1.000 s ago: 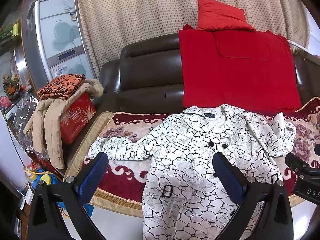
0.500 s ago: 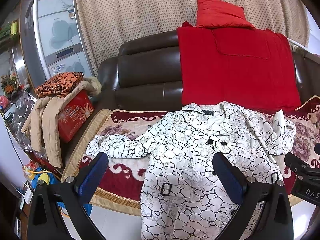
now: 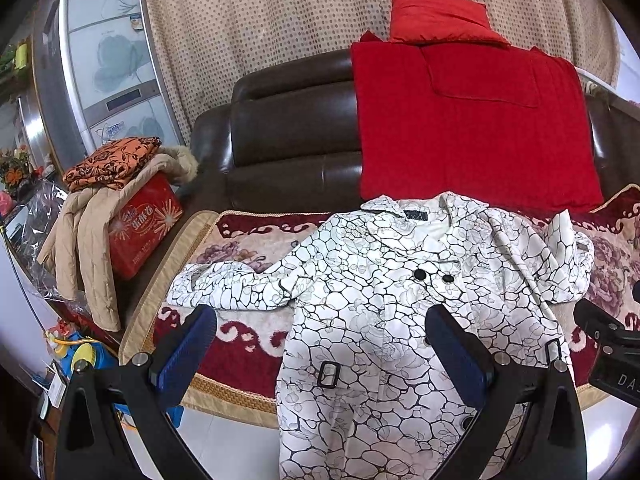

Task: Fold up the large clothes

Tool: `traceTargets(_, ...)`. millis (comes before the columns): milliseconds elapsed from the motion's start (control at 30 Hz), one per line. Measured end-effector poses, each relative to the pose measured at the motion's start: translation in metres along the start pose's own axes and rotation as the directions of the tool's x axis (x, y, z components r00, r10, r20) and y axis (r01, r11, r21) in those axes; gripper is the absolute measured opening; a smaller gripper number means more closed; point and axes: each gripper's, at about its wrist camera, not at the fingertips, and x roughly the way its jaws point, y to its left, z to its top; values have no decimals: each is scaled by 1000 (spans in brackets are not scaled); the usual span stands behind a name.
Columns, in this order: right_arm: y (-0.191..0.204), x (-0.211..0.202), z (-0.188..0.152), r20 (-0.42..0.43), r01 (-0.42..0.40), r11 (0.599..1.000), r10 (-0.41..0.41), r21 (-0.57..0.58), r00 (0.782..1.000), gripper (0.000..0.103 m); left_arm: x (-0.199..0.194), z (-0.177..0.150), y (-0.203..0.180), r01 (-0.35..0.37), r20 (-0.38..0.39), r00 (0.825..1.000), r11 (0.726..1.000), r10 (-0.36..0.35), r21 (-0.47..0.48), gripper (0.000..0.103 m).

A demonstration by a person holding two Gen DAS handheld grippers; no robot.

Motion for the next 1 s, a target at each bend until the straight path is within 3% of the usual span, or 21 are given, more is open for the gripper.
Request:
traceTargets(100,-4,7,0,-10,2,1000,-2,4,1000,103,8,0,-3,8,-17,1000,1000,-8,6,103)
traceTargets(233,-17,25,2,-32,-19,1000,19,18,999,103,41,-8,-6,64,-132,989,998,-64,-6,103)
traceTargets(367,-71,69,6,-59,-35,992,43,117,997,103,78,-25,-5,62,-252,966,998,-65,-22,103)
traceTargets(467,-143,117,8,-97,-28,955,59,294,993,103,100,-39,-3,66,-327,942,997,-77,-44,103)
traceTargets(533,-185,141,6,-87,-50,910,94,412,992,103,109,-45,-5,66,-362,929,996,-81,-53,103)
traceTargets(667,-260,188,0,-65,-100,758,185,644,981,103,123,-47,-12,71,-397,914,997,-82,-42,103)
traceTargets(767,-304,224,-7,-21,-119,606,219,786,976,102,128,-47,-15,75,-410,908,997,-81,-29,103)
traceTargets(800,-312,232,-8,-13,-121,574,223,810,975,100,130,-47,-16,76,-413,908,997,-79,-25,103)
traceTargets(867,-332,255,-12,52,-171,462,260,870,964,96,134,-44,-16,73,-417,906,997,-73,-17,103)
traceTargets(900,-338,263,-12,80,-194,428,272,883,959,93,136,-43,-16,68,-417,906,998,-68,-15,103)
traceTargets(1000,-345,281,-2,106,-216,409,274,887,956,84,141,-40,-15,60,-417,907,998,-60,-15,103)
